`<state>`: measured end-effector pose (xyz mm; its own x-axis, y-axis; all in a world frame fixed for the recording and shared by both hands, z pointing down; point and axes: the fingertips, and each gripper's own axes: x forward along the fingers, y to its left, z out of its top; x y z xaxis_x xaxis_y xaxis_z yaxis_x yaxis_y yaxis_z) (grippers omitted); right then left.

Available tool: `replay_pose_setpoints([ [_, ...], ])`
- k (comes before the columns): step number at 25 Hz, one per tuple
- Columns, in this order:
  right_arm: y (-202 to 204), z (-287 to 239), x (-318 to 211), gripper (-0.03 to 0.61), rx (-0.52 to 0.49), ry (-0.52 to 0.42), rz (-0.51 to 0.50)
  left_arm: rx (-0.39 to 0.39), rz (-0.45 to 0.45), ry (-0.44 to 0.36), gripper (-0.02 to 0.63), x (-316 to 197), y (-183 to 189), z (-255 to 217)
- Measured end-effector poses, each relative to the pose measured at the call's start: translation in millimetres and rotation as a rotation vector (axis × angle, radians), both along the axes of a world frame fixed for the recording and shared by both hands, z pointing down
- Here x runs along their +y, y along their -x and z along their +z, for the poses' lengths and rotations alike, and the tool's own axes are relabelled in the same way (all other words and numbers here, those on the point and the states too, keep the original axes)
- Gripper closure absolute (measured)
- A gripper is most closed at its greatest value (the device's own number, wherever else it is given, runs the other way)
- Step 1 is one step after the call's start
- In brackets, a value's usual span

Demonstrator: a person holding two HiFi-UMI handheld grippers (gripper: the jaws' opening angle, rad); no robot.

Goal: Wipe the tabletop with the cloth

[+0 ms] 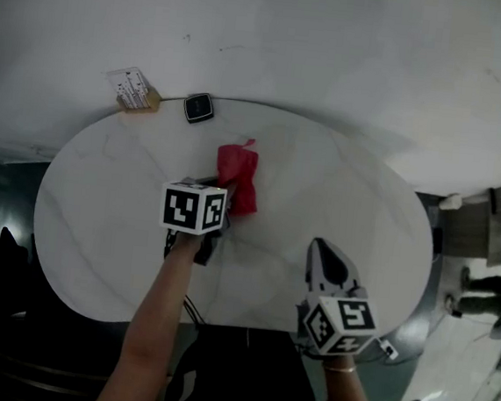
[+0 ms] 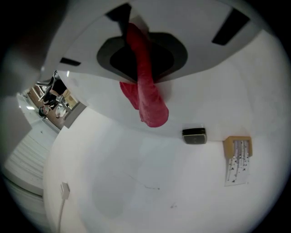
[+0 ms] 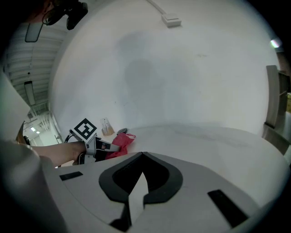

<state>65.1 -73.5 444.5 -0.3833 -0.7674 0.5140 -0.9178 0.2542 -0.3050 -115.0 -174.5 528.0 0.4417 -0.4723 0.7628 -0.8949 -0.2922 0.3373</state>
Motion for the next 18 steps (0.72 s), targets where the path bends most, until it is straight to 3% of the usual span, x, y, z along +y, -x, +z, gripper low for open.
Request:
replay_pose_setpoints([
  [12,26.9,-1.0,-1.1,0.575,0.008,-0.007,-0.042,-0.079,-0.192,0.011,0.561,21.5,106.2,0.4],
  [15,19.9,-2.7,-0.7,0.577,0.015,-0.014,-0.024,-0.125,-0.201,0.005,0.561,23.4,115.7,-4.2],
  [18,7.9,-4.4,-1.1,0.575,0.018,-0.019,0.004,-0.087,-0.170,-0.025,0.563,14.4,99.1,-18.2],
])
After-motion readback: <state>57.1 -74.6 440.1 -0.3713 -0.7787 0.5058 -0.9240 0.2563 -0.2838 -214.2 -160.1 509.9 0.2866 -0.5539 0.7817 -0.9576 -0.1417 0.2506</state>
